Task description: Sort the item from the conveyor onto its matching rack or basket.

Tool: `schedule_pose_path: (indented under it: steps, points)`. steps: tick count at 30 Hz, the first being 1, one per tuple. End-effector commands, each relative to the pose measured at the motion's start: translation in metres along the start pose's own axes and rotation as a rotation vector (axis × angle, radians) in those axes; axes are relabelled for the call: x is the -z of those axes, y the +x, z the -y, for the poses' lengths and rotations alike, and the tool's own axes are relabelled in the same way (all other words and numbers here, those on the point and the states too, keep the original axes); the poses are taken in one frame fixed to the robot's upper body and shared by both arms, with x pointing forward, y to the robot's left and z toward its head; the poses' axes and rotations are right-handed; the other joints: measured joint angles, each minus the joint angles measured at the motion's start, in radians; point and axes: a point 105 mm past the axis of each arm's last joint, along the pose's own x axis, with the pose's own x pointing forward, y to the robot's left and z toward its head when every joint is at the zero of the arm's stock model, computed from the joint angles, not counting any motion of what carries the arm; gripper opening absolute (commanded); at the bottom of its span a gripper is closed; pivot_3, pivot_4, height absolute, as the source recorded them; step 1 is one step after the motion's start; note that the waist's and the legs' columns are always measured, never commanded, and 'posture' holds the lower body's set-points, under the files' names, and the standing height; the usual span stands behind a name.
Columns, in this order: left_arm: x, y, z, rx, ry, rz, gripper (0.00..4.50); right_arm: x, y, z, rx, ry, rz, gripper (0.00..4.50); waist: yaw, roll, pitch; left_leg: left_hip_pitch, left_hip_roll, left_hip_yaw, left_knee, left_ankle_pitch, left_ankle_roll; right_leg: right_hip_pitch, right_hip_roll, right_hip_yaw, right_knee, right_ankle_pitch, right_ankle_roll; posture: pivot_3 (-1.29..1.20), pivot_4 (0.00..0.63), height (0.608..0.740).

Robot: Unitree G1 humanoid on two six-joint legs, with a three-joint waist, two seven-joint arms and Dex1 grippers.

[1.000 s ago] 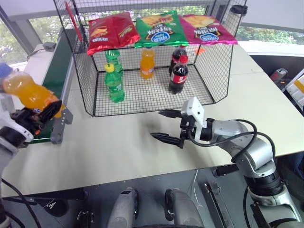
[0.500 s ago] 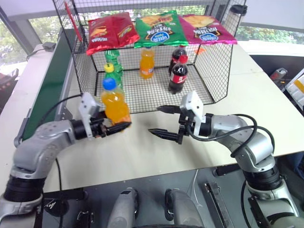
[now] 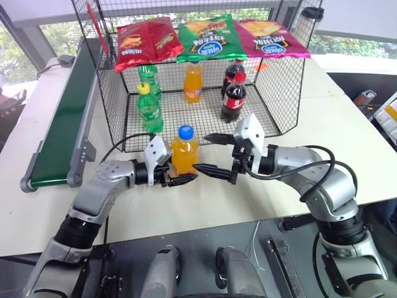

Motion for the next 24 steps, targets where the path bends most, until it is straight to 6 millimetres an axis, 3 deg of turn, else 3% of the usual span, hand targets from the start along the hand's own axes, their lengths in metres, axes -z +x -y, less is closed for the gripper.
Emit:
schedule_pose_path:
  steps: [1, 20, 24]
  points:
    - [-0.018, 0.004, 0.001, 0.023, 0.068, 0.051, 2.98, -0.013, 0.001, -0.003, -0.012, -0.028, 0.040, 4.50, -0.001, 0.000, 0.000, 0.000, 0.000, 0.000, 0.000, 0.000, 0.000, 0.000, 0.000, 0.000, 0.000, 0.000, 0.000, 0.00, 0.150, 0.739]
    - [-0.025, 0.023, 0.015, 0.110, 0.085, 0.073, 2.98, -0.011, 0.004, 0.002, -0.002, -0.018, 0.047, 4.50, -0.001, 0.000, 0.000, 0.000, 0.000, 0.000, 0.005, 0.000, 0.000, 0.001, 0.000, 0.000, 0.003, 0.001, 0.001, 0.00, 0.150, 0.739]
    - [-0.025, 0.023, 0.014, 0.109, 0.081, 0.075, 2.98, -0.011, 0.005, 0.003, 0.002, -0.016, 0.048, 2.71, -0.001, 0.000, 0.000, 0.000, 0.000, 0.000, 0.007, 0.000, 0.000, 0.001, 0.000, 0.000, 0.004, 0.001, 0.001, 0.00, 0.150, 0.739]
